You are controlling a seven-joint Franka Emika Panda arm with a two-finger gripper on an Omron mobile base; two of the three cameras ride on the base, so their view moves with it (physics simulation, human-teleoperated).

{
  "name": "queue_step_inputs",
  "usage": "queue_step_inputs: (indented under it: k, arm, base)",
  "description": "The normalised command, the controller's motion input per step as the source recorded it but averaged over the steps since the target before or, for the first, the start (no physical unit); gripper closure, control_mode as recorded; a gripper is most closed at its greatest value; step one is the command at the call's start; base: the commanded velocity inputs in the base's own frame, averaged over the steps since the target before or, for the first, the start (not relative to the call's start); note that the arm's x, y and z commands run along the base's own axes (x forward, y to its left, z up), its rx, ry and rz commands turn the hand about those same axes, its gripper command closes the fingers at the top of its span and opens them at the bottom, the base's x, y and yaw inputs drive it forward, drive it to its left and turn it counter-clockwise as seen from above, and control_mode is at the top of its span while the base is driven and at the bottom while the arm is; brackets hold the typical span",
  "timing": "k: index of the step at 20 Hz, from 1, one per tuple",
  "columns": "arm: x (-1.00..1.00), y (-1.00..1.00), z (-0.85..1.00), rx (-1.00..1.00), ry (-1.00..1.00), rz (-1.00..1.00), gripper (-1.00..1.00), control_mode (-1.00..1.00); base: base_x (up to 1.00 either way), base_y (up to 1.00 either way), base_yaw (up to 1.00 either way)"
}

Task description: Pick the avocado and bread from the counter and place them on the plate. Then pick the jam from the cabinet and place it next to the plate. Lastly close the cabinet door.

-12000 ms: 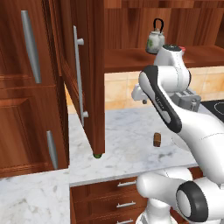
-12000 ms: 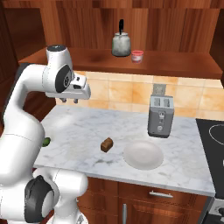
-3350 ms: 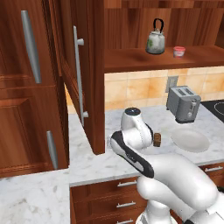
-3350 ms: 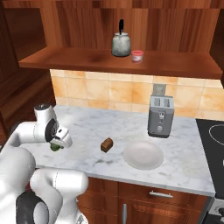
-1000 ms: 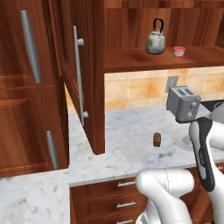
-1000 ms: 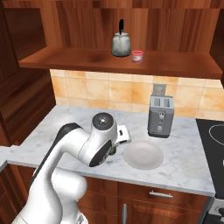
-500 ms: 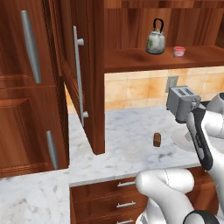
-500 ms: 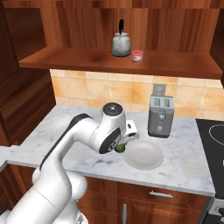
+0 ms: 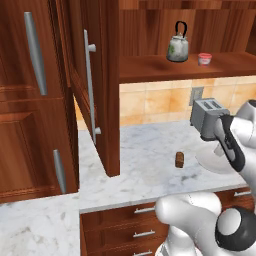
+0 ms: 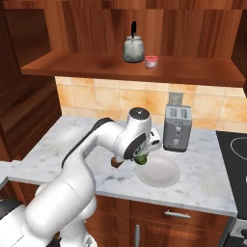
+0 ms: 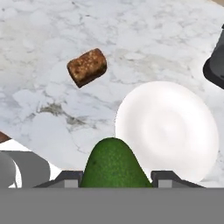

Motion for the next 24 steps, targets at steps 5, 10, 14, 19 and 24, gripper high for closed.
queue_step_inputs:
  k: [5, 10, 14, 19, 24]
  arm:
    - [0.35, -0.15, -0.22, 0.0, 0.08, 0.06, 1.0, -1.0]
    - [0.33, -0.15, -0.27, -0.01, 0.08, 0.05, 1.0, -1.0]
    - [0.31, -0.16, -0.27, 0.0, 0.08, 0.07, 1.0, -1.0]
    - [0.28, -0.15, -0.27, 0.0, 0.07, 0.07, 1.0, -1.0]
    - [0.14, -0.08, -0.32, 0.0, 0.01, 0.06, 1.0, -1.0]
  base:
    - [0.0, 0.0, 0.0]
    - [0.0, 0.0, 0.0]
    - [0.0, 0.0, 0.0]
    - [0.0, 0.0, 0.0]
    - [0.0, 0.0, 0.0]
